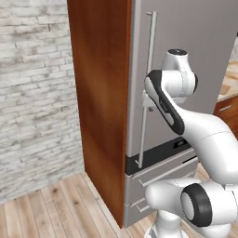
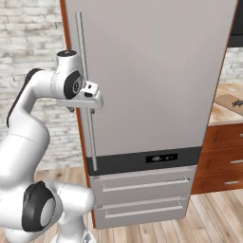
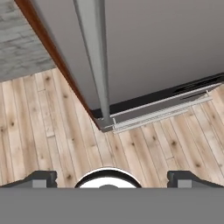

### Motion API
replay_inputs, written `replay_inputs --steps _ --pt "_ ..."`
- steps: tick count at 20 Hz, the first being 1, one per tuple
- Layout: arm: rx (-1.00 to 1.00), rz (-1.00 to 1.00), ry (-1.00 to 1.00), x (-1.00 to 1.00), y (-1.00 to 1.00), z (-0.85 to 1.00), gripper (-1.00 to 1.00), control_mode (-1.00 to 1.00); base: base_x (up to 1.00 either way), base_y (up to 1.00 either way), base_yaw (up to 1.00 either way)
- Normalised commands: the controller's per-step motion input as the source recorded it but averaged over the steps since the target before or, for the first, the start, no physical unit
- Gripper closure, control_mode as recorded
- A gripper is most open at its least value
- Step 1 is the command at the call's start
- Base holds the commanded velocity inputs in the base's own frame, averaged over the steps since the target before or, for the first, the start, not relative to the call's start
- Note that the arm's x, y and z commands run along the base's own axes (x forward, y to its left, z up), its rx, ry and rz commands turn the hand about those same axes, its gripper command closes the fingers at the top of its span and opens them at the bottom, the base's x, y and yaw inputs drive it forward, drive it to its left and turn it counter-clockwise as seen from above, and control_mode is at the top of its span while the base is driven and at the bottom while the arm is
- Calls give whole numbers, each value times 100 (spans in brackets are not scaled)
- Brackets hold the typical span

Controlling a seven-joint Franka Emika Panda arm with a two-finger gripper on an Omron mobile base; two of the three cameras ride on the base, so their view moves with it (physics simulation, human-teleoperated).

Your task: Retrieve a lemon from the fridge and place it on the cutting board with the fish.

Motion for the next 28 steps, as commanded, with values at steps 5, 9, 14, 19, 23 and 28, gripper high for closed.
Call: replay_inputs --steps 5,9,14,19,23,28 --pt "6 -2 -13 36 15 -23 -100 -100 0 0 0" --pt "10 0 -23 32 -6 -7 -100 -100 0 0 0" --pt "0 3 -6 21 -7 0 -100 -100 0 0 0" --pt "0 3 0 28 0 0 -100 -100 0 0 0" --pt "0 6 0 27 0 0 -100 -100 0 0 0" --pt "0 6 -1 36 0 0 -100 -100 0 0 0"
